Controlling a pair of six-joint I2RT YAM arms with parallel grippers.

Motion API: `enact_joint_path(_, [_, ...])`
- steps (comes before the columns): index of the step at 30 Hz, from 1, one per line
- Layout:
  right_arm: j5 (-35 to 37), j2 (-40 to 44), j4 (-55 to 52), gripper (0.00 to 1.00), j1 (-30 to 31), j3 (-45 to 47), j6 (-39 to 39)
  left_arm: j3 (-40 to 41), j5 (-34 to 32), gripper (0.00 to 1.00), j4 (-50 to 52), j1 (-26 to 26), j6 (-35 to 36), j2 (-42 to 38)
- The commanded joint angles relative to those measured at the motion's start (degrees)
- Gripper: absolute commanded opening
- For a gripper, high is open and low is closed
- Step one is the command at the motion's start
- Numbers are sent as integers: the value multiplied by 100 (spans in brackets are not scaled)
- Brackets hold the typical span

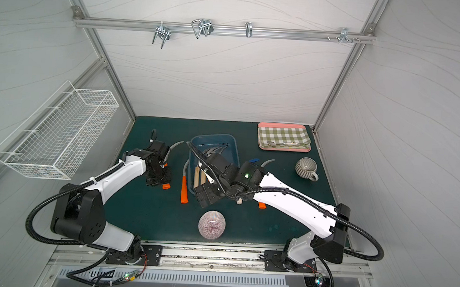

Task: Put small sickles into storage boxes
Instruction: Pick up the sickle at the center of the board, then place the sickle in the storage box.

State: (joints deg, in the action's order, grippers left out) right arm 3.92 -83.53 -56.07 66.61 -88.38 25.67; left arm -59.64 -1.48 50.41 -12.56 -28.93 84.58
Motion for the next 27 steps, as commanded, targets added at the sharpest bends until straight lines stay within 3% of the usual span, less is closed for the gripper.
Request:
enact_joint_path(1, [-33,114,46,99,-34,71,87,-317,-102,7,308,-173,-150,-223])
enact_joint_path(16, [2,519,109,99,-179,427,289,-725,-362,6,698,-883,-609,-512])
enact_joint_path(27, [66,855,48,99,-334,712,390,-1056,-495,6,715,-1554,-970,-175])
